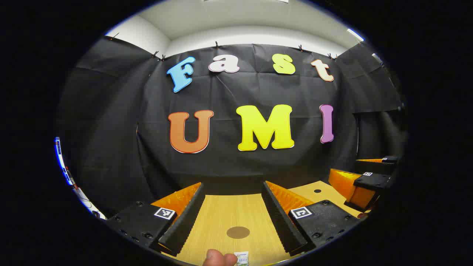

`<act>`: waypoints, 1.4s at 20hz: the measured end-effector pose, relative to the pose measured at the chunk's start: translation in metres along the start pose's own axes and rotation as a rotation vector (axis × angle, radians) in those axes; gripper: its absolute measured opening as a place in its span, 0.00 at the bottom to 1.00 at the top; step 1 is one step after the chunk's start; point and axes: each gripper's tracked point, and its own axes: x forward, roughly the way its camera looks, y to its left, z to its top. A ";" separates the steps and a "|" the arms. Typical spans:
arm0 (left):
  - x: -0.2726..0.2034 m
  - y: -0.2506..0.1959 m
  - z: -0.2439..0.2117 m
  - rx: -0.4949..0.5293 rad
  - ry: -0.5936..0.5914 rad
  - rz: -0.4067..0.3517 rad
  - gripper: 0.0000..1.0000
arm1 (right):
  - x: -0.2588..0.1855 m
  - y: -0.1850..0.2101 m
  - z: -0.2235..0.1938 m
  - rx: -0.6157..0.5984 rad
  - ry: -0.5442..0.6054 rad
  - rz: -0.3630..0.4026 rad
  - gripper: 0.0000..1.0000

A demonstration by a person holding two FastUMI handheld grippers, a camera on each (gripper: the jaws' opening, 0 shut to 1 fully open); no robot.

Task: Put the toothbrush and toothpaste on the desktop into the cup, then pick up the cup and place it on the coaster on the desktop.

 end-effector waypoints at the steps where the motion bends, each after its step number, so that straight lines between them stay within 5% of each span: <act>1: 0.000 -0.001 0.000 0.001 0.001 0.000 0.97 | 0.000 -0.001 0.001 0.000 0.000 0.000 0.96; 18: -0.003 -0.002 -0.006 -0.001 0.033 0.022 0.97 | -0.001 -0.008 -0.007 -0.021 0.040 -0.013 0.96; 28: -0.009 0.005 -0.101 -0.039 0.326 0.024 0.98 | -0.001 -0.010 -0.087 -0.051 0.257 0.060 0.97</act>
